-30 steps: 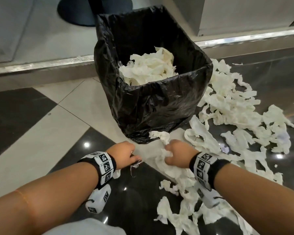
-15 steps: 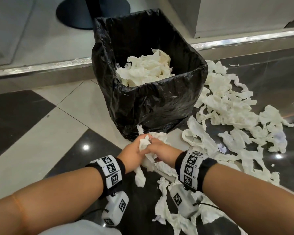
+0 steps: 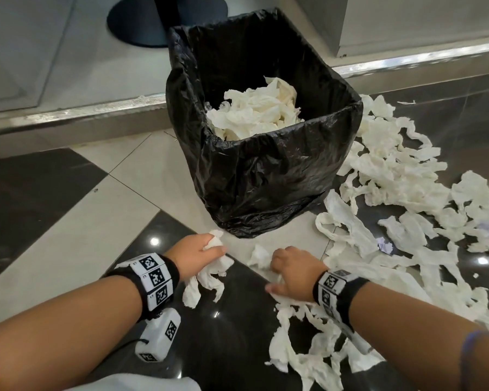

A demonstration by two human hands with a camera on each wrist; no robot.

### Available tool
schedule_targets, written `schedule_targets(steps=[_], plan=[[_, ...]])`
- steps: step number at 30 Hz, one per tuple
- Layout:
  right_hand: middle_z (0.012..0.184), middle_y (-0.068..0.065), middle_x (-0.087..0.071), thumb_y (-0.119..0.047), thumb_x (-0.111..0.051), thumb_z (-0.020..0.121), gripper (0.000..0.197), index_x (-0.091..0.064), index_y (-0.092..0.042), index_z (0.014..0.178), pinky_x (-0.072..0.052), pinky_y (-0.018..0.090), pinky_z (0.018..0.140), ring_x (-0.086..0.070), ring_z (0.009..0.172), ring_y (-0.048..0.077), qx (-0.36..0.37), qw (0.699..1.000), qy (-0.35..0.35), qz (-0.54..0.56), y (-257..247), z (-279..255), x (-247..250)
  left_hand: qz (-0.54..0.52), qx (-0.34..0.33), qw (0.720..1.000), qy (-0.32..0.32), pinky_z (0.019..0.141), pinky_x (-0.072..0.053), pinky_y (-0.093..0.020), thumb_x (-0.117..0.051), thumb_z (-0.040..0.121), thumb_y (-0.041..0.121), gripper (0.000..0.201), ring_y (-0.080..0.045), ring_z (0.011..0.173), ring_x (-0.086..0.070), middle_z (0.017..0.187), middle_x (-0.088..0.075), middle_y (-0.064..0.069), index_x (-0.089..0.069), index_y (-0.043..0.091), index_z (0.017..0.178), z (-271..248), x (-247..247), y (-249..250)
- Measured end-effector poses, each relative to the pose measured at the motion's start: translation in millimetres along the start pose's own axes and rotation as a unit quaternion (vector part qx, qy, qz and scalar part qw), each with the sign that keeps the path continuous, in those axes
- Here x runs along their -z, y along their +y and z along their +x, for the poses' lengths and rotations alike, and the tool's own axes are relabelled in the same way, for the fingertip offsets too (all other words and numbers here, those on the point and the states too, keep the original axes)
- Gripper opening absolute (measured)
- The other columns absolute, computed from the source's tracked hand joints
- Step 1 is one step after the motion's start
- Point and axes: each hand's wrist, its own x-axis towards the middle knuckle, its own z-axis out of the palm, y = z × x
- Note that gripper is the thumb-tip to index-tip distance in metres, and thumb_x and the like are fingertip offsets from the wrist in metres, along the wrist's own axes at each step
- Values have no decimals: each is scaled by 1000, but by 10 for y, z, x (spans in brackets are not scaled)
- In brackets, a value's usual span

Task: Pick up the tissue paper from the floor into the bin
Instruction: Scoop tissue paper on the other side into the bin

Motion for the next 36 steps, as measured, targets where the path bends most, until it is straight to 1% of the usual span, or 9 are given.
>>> schedule_targets(steps=[3,6,12,18,20,24,27,32,36], plan=[[125,7,-45,-82,-47,61,90,-46,-16,122,-41,44,90,-45,106,28,106,986,-96,-90,-144,-271,-171,65,-3,998,-16,72,-44,-29,-51,88,51,39,-15,74,-56,74,-56,2,-55,16,73,27,-34,7],[125,6,-50,-59,-66,68,64,-50,-18,115,-49,40,78,-51,103,27,133,973,-137,-127,-201,-373,-422,146,-21,989,-17,64,-39,-23,-47,90,50,35,-14,78,-56,75,-56,6,-54,18,81,75,-68,81],[123,12,-52,-3,-37,91,39,-44,-16,127,-44,35,90,-55,108,32,-112,979,68,155,32,-166,62,166,-36,985,-15,75,-42,-30,-44,92,49,40,-18,86,-58,88,-62,-1,-59,12,96,130,-141,129],[89,4,-59,-56,-35,92,49,-59,-14,87,-45,35,74,-58,85,24,-53,994,4,91,0,-396,406,186,-41,982,-12,72,-37,-27,-45,92,48,32,-17,84,-54,88,-59,2,-58,19,96,103,-109,169],[94,5,-61,-73,-40,79,62,-55,-17,103,-46,35,72,-56,82,22,-5,997,-74,-1,-123,-484,247,184,-36,982,-9,71,-38,-27,-45,92,48,30,-18,84,-56,85,-58,2,-56,21,94,88,-80,151],[117,14,-50,-43,-69,78,70,-32,-18,132,-45,40,75,-55,103,34,-37,978,-200,-39,-190,-539,-205,196,-34,980,-8,75,-40,-29,-46,91,48,31,-22,93,-59,92,-61,-3,-57,20,101,64,-20,114],[121,16,-50,-25,-51,93,40,-42,-10,129,-44,41,83,-54,109,35,-43,980,-193,-33,-100,-503,-220,208,-26,978,2,77,-38,-28,-46,92,47,39,-24,99,-58,96,-62,-4,-56,18,116,46,2,119],[99,9,-56,-26,-47,88,23,-57,-8,97,-41,31,72,-58,95,30,-39,993,-109,-11,-21,-488,81,230,-34,973,-6,64,-35,-27,-46,91,47,25,-18,76,-51,66,-46,10,-48,23,87,35,-2,151],[104,7,-58,-17,-52,86,24,-55,-10,109,-45,33,81,-58,97,27,24,992,-126,22,-169,-595,174,235,-44,971,-15,55,-32,-22,-46,91,47,25,-11,66,-49,65,-47,8,-46,25,79,23,-7,143]])
